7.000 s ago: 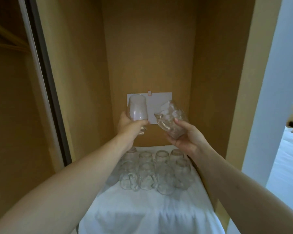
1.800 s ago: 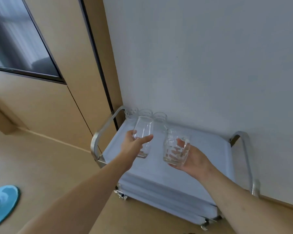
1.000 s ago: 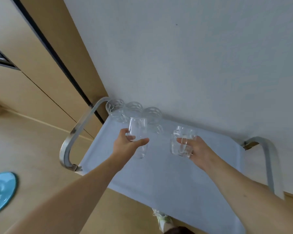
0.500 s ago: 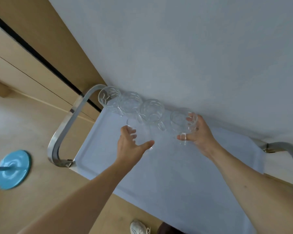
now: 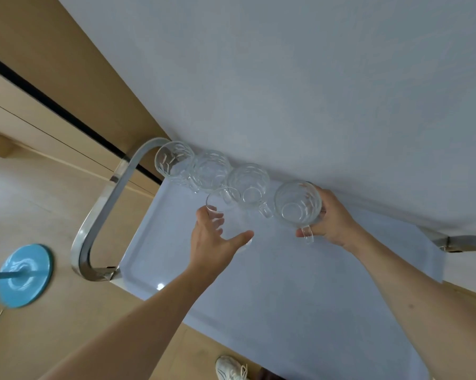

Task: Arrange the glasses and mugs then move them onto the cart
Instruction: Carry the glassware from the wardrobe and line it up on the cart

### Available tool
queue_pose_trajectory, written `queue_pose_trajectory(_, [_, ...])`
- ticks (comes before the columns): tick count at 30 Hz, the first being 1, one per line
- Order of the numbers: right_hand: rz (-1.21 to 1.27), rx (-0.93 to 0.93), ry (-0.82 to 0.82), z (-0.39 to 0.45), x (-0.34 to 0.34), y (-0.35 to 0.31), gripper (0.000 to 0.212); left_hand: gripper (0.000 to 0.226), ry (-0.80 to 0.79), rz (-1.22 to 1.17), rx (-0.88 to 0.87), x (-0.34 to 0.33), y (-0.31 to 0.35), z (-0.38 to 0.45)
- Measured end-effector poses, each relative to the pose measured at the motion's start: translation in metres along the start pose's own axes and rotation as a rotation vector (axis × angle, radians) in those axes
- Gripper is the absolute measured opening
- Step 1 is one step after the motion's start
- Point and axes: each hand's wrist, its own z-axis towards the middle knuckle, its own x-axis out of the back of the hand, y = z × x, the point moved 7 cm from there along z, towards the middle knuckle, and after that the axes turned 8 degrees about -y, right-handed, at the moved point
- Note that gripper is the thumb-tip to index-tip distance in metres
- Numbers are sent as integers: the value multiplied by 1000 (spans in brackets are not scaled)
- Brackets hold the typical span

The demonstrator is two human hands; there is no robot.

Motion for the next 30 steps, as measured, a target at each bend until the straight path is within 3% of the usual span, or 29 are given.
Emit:
queue_pose_trajectory(19, [19, -86, -12, 13, 13, 23, 89, 82, -61, 92, -34, -1, -11, 9])
queue_pose_trajectory(22, [26, -110, 62, 2, 26, 34, 87, 80, -67, 102, -55, 2, -10, 10])
queue_pose_trajectory(25, [42, -138, 176, -15, 29, 40, 66, 79, -70, 108, -66, 5, -10, 9])
queue_pose_trajectory(30, [3, -235, 459, -59, 10, 48, 50, 78, -105, 89, -87, 13, -13, 2])
